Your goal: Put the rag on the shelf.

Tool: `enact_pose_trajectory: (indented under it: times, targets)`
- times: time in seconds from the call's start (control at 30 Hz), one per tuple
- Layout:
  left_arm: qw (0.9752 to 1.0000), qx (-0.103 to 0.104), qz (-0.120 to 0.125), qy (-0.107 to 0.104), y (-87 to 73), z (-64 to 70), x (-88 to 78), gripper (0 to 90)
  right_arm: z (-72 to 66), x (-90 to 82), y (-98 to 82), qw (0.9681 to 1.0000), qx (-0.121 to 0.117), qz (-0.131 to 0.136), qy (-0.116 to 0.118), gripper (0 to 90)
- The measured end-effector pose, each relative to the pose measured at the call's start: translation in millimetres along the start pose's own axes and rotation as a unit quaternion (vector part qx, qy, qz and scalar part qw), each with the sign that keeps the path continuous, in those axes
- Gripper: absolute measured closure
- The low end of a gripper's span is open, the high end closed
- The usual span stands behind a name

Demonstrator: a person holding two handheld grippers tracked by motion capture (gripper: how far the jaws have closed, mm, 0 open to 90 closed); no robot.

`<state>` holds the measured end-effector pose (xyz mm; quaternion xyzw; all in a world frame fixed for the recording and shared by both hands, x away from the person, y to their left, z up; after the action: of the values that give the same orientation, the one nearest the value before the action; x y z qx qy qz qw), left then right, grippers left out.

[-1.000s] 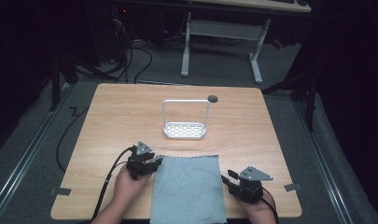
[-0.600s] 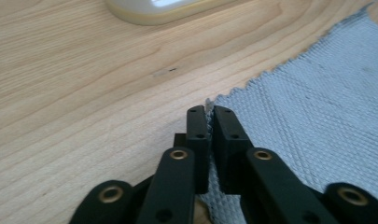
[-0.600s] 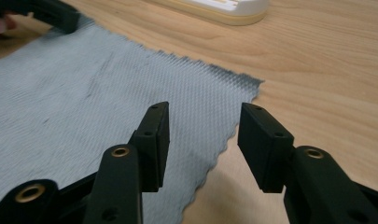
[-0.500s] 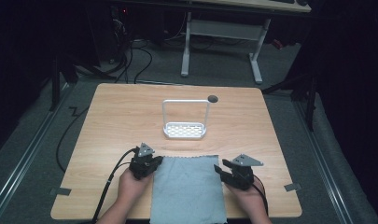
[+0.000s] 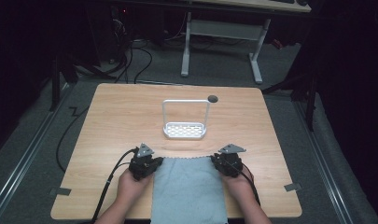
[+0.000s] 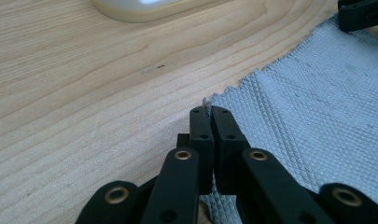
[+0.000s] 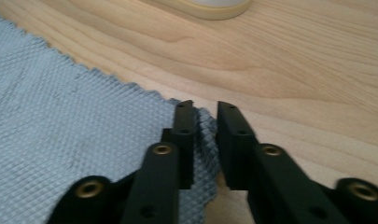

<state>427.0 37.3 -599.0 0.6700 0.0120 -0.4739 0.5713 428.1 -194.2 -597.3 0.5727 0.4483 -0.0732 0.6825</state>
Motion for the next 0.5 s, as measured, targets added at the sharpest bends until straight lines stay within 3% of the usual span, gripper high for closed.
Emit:
enact_pose_trajectory:
  times: [0.07,0.17,0.4,0.5]
  targets:
    - [1.0000,0.003,0.000,-0.001,-0.2,0.5,-0.2,88.1,-4.1,-1.0,-1.2,1.0000,-0.006,-0.002,0.002,86.6]
    - [1.0000,0.006,0.000,-0.002,-0.3,1.2,-0.7,88.7,-7.1,-3.4,-3.0,1.0000,-0.006,-0.004,0.005,88.2]
    - [0.9995,-0.011,0.024,-0.019,5.6,4.9,-8.1,89.0,-9.2,-19.4,4.0,0.9989,0.003,0.045,0.014,88.5]
    - [0.9988,-0.007,0.043,-0.020,11.1,7.0,-15.4,89.0,-10.3,-25.0,6.0,0.9981,0.004,0.059,0.016,88.5]
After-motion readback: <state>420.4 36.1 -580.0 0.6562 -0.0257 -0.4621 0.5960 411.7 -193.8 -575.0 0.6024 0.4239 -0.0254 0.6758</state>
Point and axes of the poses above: each handheld gripper's, and its own axes: x roughly forward along the jaws, y roughly out of its top, z roughly to its right, the point moved 10 cm from there along x, roughly forward along the jaws, and after that the axes turned 6 degrees about y, right-handed, at the moved point
